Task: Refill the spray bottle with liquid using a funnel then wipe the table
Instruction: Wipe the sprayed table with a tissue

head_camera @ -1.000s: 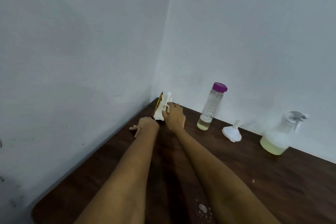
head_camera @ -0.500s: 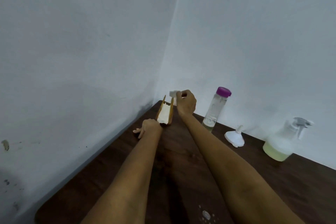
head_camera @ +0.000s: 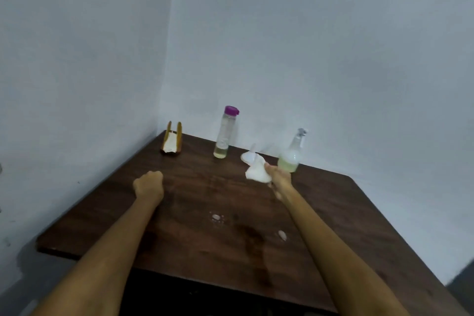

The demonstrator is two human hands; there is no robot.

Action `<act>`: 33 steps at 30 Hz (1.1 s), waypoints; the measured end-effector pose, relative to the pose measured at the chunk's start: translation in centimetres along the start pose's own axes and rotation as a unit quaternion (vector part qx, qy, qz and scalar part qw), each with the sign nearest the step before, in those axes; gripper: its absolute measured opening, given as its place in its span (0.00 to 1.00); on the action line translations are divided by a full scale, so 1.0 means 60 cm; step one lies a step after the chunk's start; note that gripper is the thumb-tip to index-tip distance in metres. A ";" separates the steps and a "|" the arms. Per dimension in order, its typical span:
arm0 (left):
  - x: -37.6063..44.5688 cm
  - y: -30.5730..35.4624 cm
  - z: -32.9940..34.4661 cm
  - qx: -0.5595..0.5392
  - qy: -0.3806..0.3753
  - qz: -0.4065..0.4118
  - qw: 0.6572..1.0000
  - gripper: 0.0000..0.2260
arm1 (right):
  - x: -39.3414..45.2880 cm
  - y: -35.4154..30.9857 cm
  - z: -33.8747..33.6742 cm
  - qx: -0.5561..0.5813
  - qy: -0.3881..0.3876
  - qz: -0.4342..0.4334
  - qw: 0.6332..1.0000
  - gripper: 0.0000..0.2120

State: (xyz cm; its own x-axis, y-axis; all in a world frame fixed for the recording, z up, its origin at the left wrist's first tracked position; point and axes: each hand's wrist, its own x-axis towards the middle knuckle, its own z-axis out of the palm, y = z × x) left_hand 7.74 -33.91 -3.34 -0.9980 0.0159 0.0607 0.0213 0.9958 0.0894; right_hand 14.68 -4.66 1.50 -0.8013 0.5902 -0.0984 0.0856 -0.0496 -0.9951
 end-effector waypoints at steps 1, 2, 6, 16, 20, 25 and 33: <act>-0.016 0.007 -0.004 -0.008 0.001 0.005 1.000 0.11 | -0.016 0.013 -0.040 -0.035 0.028 -0.017 0.999 0.15; -0.029 0.013 -0.008 -0.012 0.000 0.008 1.000 0.11 | -0.030 0.023 -0.075 -0.088 0.059 -0.041 0.994 0.14; -0.090 0.021 -0.001 0.013 -0.017 0.006 1.000 0.10 | -0.103 0.058 -0.203 -0.352 0.176 -0.159 0.906 0.10; -0.153 -0.003 0.014 -0.064 -0.013 0.035 0.997 0.12 | -0.190 0.155 -0.099 -0.587 0.124 -0.104 0.793 0.12; -0.144 -0.014 0.012 -0.095 -0.026 0.045 0.994 0.15 | -0.205 0.142 0.020 -0.583 0.060 -0.137 0.798 0.16; -0.129 -0.030 0.013 -0.107 -0.080 0.048 0.990 0.20 | -0.240 0.152 0.191 -0.570 -0.061 -0.199 0.795 0.16; -0.108 -0.030 0.000 -0.073 -0.149 0.055 0.985 0.28 | -0.266 0.150 0.184 -0.519 -0.197 -0.262 0.790 0.18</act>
State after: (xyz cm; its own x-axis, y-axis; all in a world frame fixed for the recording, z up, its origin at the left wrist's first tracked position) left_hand 14.14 -35.83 -3.88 -0.9615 0.1711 -0.2152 0.1172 0.9631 0.2422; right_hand 21.67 -23.43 -6.01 -0.9923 0.0046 0.1242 -0.0428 0.9256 -0.3761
